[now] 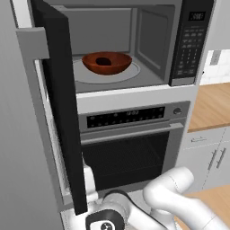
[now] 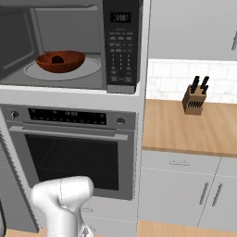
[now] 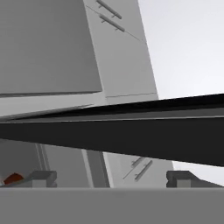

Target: Pick the avocado from the sink and place it in the bowl. Then pick the bowl and place it in the microwave. Then close the microwave door and press the start button.

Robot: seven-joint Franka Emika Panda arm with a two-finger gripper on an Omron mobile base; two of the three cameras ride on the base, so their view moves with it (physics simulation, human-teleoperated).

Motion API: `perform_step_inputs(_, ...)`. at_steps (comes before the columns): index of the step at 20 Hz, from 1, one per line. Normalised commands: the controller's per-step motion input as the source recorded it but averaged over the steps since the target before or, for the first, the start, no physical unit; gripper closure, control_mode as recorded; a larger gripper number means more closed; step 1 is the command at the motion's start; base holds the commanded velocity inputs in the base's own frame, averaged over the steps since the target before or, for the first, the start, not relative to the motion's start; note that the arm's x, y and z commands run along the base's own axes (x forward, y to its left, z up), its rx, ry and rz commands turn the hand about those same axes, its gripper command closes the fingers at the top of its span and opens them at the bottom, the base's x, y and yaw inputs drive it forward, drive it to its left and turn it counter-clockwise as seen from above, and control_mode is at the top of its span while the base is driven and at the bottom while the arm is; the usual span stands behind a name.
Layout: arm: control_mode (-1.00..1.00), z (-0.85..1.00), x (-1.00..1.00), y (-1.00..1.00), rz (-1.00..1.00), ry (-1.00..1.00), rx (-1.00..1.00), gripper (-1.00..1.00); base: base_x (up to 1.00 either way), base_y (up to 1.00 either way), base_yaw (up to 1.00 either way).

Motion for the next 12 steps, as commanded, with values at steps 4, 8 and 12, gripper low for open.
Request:
perform_step_inputs(4,-1.0,-0.07,-0.2,0.54,-0.08,0.0,-0.04,-1.0,0.0,0.0,0.0)
perform_step_inputs(8,-1.0,-0.03,-0.18,0.45,-0.11,-0.01,-0.01,-1.0,0.0,0.0,0.0)
perform_step_inputs(12,-1.0,-0.43,-0.03,0.28,-0.08,-0.08,-0.05,-1.0,0.0,0.0,0.0)
